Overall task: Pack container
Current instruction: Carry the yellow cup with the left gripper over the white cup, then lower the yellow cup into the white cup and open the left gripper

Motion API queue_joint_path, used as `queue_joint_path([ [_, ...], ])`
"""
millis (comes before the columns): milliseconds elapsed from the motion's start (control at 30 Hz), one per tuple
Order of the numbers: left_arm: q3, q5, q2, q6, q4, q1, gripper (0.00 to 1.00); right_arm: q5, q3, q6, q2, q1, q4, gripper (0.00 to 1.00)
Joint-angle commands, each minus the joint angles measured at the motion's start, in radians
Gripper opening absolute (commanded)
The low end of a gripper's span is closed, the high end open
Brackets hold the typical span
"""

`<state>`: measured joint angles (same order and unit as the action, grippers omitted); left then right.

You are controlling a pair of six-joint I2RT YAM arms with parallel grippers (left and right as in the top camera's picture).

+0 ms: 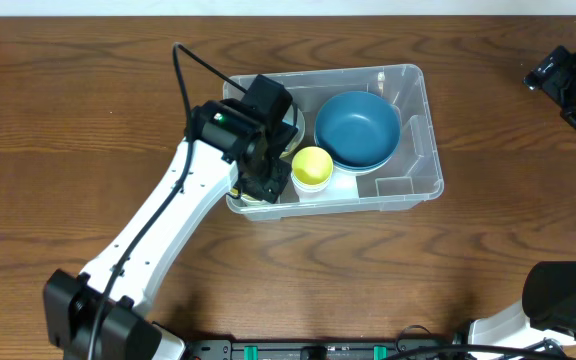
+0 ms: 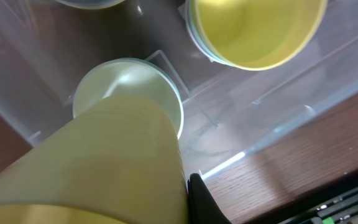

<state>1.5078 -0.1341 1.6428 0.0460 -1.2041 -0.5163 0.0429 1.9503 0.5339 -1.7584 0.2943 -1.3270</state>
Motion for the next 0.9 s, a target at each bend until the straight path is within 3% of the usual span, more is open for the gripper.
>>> queue_joint_path([
  [0,0.014,0.023,0.02,0.014,-0.002,-0.002,0.06,0.006,0.011,0.008,0.017,0.004,-0.002,0.99],
  [67,0.014,0.024,0.024,0.014,-0.001,-0.002,0.11,0.006,0.011,0.008,0.017,0.004,-0.002,0.99],
  [133,0.014,0.032,0.025,0.014,0.001,-0.002,0.35,0.006,0.011,0.008,0.017,0.004,-0.002,0.99],
  [233,0.014,0.053,0.025,0.014,0.002,-0.002,0.5,0.005,0.011,0.008,0.017,0.004,-0.002,0.99],
  [633,0.015,0.056,0.006,-0.006,0.008,-0.002,0.52,0.006,0.011,0.008,0.017,0.004,-0.002,0.99],
  [867,0.015,0.061,-0.138,-0.034,0.009,0.003,0.59,0.006,0.011,0.008,0.017,0.004,-0.002,0.99],
])
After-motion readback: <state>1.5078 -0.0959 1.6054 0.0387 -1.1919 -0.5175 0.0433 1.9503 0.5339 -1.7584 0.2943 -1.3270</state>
